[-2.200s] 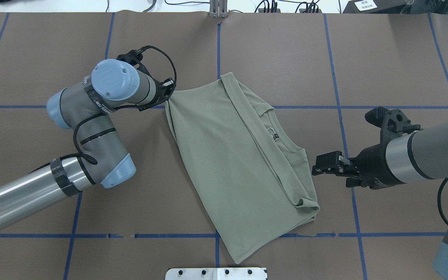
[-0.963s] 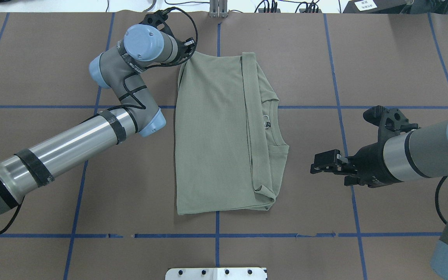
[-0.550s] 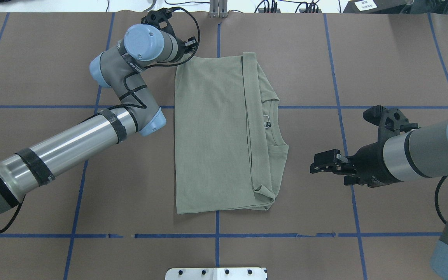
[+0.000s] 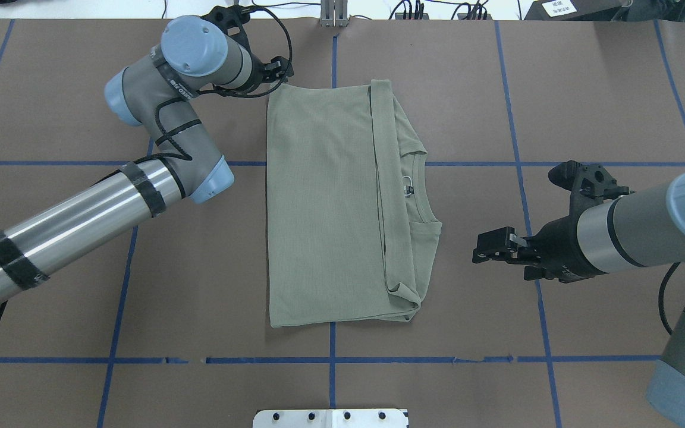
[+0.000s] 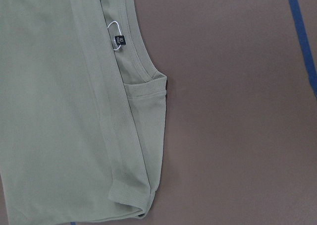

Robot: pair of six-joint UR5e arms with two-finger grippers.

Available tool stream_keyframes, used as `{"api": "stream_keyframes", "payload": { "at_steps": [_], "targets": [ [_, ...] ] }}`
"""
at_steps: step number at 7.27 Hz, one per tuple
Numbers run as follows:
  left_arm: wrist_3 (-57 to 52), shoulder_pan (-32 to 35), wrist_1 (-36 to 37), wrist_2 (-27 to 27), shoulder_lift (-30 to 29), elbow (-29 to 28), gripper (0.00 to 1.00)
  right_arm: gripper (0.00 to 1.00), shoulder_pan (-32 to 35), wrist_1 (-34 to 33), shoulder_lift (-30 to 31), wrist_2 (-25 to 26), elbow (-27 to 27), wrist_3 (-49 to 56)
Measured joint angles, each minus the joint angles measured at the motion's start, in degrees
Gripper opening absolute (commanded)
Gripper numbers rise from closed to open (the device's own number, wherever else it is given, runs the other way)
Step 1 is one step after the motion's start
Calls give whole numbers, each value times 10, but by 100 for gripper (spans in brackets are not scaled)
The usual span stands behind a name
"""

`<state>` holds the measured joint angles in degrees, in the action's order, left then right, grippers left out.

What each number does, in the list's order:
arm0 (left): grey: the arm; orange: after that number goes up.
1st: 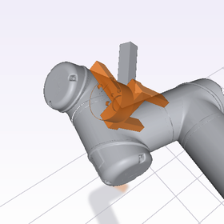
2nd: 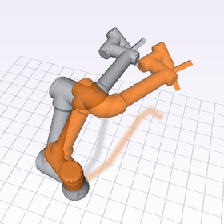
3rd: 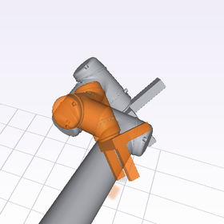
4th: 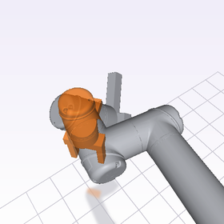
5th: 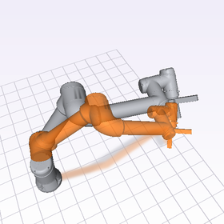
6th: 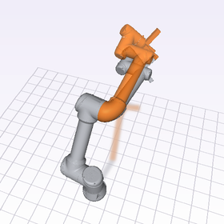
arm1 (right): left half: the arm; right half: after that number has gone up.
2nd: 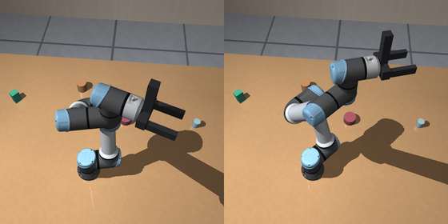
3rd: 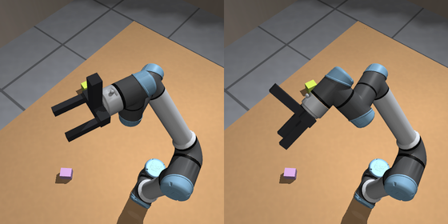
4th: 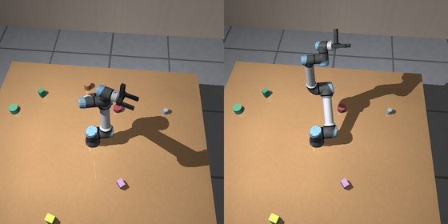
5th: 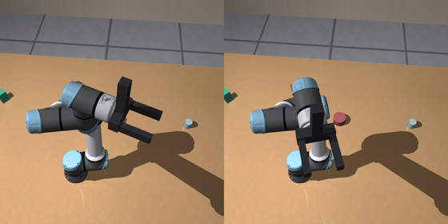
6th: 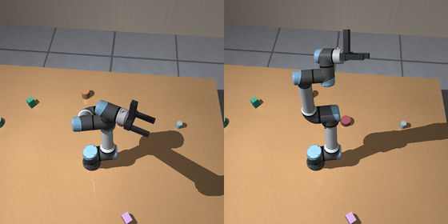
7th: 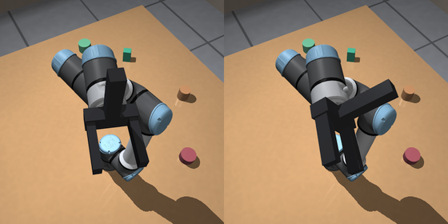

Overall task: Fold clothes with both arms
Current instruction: 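Release the shirt and raise the left gripper away, then move the right gripper over the shirt's folded edge near the collar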

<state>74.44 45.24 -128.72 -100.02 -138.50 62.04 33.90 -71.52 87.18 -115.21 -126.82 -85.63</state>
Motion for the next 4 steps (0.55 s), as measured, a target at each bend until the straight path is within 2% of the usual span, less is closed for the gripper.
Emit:
{"api": "stream_keyframes", "payload": {
  "at_steps": [3, 4],
  "targets": [
    [-28, 1, 124, -31, 100, 201, 100, 100, 0, -20, -52, 1, 63, 54],
    [-30, 0, 155, -53, 136, 271, 100, 100, -3, -73, -91, 4, 79, 85]
  ]
}}
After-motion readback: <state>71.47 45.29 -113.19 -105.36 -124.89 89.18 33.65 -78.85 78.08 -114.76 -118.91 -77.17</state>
